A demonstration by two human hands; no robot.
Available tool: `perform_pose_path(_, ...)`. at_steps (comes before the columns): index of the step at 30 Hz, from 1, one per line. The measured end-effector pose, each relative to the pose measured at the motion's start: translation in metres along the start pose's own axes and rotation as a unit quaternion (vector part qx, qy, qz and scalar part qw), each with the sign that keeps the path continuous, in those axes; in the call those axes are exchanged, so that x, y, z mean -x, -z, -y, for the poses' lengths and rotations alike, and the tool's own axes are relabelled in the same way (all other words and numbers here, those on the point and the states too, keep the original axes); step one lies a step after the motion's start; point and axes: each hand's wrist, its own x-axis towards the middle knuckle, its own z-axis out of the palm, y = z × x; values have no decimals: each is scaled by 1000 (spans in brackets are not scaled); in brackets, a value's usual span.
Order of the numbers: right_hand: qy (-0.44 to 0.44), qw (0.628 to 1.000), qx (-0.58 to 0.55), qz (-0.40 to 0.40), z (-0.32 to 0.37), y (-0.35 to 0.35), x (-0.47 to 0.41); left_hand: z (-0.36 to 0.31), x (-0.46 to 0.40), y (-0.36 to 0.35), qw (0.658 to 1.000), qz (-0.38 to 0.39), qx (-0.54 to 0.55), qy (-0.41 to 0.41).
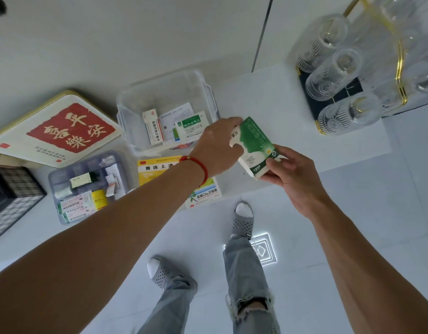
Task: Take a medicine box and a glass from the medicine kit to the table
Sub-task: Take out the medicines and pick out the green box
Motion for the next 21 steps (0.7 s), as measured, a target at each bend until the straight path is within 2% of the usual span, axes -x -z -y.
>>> perform_pose_path(5,-4,996,24,87,1,7,11,0,-4,-25,996,55,-72,-16)
perform_pose_path(9,-11,997,53,47,-2,17,9,-1,-9,-44,979,155,-126,-48)
perform_pose_path(11,-25,999,41,21,-8,20,5,2,-11,-55,970,177,-157,-55)
perform_pose_path(15,-42,996,73,-5,-23,21,-10,14,-21,-76,960,152,-229,-57)
perform_pose_path(21,-49,990,129,3,-41,24,-32,36,-32,-99,950,64,-296,-75)
